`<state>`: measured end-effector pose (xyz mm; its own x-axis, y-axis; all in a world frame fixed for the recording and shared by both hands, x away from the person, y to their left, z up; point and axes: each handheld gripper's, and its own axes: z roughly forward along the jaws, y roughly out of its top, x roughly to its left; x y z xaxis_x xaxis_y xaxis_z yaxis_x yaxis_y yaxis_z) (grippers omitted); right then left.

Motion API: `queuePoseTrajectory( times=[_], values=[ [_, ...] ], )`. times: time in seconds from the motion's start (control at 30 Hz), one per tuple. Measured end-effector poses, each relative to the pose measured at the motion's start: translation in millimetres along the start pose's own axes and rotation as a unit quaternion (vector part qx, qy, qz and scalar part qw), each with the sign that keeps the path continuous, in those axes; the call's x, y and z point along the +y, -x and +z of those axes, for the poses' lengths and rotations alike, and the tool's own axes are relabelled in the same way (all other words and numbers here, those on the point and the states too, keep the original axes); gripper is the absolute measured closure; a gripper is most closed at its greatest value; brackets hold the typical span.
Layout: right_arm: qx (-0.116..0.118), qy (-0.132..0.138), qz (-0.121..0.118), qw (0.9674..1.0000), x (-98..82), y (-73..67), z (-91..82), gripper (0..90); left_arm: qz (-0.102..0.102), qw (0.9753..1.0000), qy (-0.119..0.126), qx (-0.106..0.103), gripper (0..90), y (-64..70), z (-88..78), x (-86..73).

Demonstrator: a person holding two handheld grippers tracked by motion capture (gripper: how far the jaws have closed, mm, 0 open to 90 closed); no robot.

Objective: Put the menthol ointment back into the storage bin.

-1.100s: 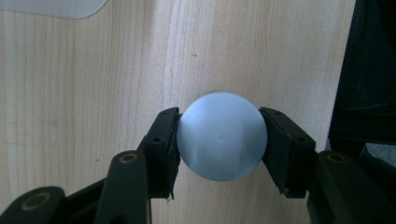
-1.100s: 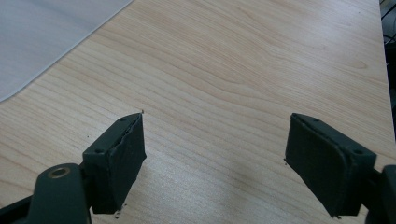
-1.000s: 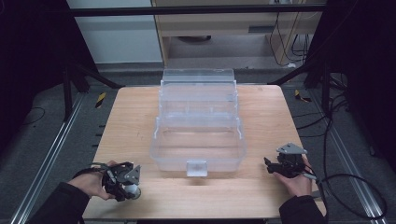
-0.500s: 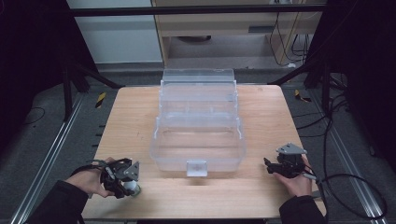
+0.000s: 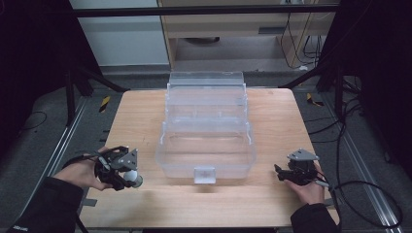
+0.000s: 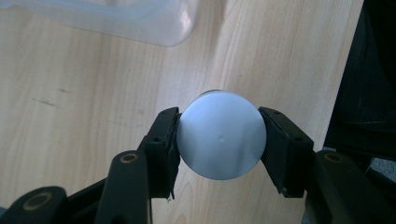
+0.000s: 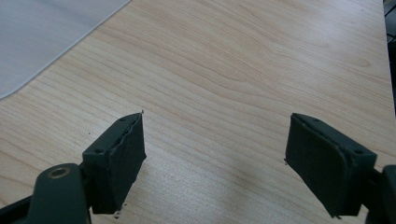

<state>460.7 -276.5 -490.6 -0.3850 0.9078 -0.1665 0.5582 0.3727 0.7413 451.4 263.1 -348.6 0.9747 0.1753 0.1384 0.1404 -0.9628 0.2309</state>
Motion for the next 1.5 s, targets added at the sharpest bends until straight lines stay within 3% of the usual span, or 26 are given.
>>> queuePoseTrajectory(
  times=[0.27,0.43,0.73,1.03,1.5],
  values=[
    [-0.001,-0.002,-0.001,1.0000,-0.1,0.0,-0.1,19.9,-0.008,0.9997,0.015,0.019,50.0,-16.6,-25.4,7.4],
    [0.001,-0.002,-0.001,1.0000,-0.3,-0.3,-0.3,19.8,-0.012,0.9988,0.036,0.029,50.0,-27.6,-42.5,18.6],
    [0.002,-0.003,-0.004,1.0000,-0.4,-0.1,0.2,20.0,-0.011,0.9988,0.033,0.034,50.0,-39.5,-58.6,31.7],
    [0.003,-0.003,-0.004,1.0000,-0.4,-0.5,0.2,20.0,-0.002,0.9986,0.042,0.031,50.1,-46.2,-62.6,47.5],
    [0.005,-0.003,-0.008,1.0000,-0.6,-0.9,0.9,20.0,0.016,0.9989,0.037,0.024,50.1,-54.6,-55.6,74.9]
  ],
)
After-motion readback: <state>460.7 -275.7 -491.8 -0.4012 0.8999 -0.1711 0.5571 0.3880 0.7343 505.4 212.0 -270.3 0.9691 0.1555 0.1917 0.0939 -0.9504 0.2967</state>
